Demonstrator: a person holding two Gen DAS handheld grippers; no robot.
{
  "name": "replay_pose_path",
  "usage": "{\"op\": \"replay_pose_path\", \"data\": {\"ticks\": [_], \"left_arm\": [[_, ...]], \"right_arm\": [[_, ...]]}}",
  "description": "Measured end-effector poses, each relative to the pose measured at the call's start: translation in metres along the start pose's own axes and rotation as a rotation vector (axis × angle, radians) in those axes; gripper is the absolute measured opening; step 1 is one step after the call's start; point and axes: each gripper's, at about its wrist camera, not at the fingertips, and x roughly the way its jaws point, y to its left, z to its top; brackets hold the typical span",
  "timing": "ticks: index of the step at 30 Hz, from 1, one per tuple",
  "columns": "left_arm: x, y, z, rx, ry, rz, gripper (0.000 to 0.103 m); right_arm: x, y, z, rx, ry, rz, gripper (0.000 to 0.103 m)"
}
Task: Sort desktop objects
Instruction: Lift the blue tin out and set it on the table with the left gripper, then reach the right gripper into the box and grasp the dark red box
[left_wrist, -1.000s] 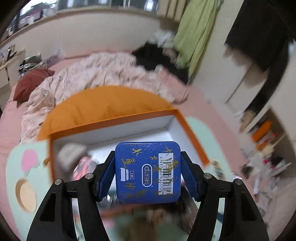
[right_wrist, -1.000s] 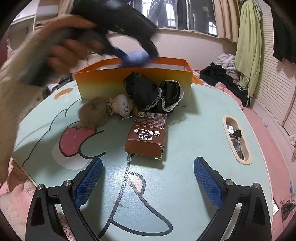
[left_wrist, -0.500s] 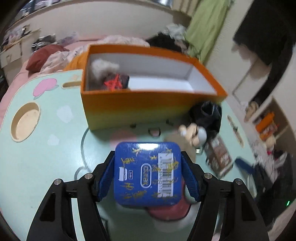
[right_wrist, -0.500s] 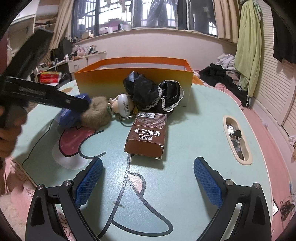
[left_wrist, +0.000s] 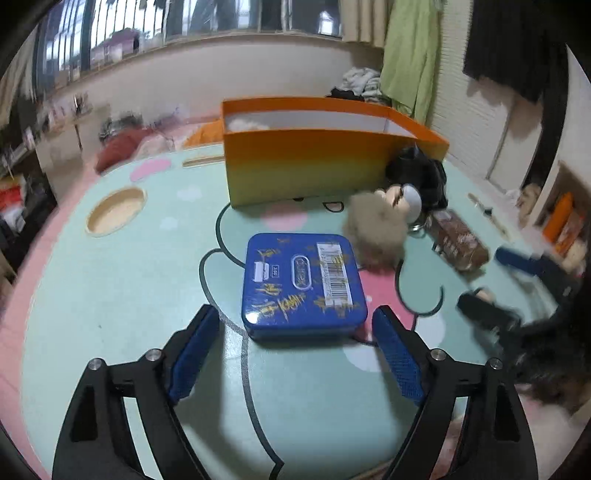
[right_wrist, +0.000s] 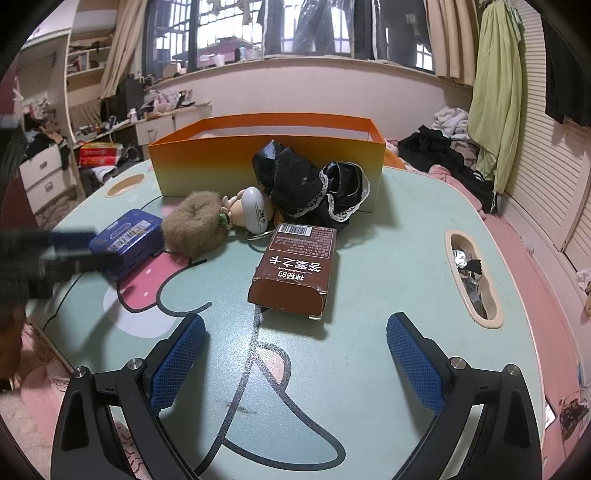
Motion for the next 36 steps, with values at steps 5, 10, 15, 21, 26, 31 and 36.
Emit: {"op": "replay_pose_path", "data": {"ticks": [5,10,15,21,26,31,36], "left_arm": [[0.007,-0.016,0.0,0.069,-0.012,-0.021,0.103],[0.009,-0.012,0.0,0.06,-0.032,-0.019,0.103],[0.009,-0.013,0.0,0.059,-0.033,-0.018,0.103],[0.009,-0.012,-0.001,0.06,-0.034,-0.02,0.103],[0.008,-0.011,-0.001,0.054,-0.035,-0.026,0.103],[0.008,-0.01,-0.001,0.053,-0.036,-0.027,0.103],[0.008,-0.01,-0.001,0.053,-0.037,-0.028,0.103]], "right_arm": [[0.0,0.0,0.0,0.002,0.001,0.001,0.099],[-0.001,-0.001,0.0,0.0,0.0,0.0,0.099],[-0.001,-0.001,0.0,-0.001,0.0,0.0,0.099],[-0.001,-0.001,0.0,-0.001,0.0,-0.001,0.099],[-0.003,-0.003,0.0,0.001,0.004,-0.002,0.099],[-0.033,-0.016,0.037,0.045,-0.05,0.107,0.077],[-0.019,-0.021,0.125,0.15,0.026,0.286,0.052]]}}
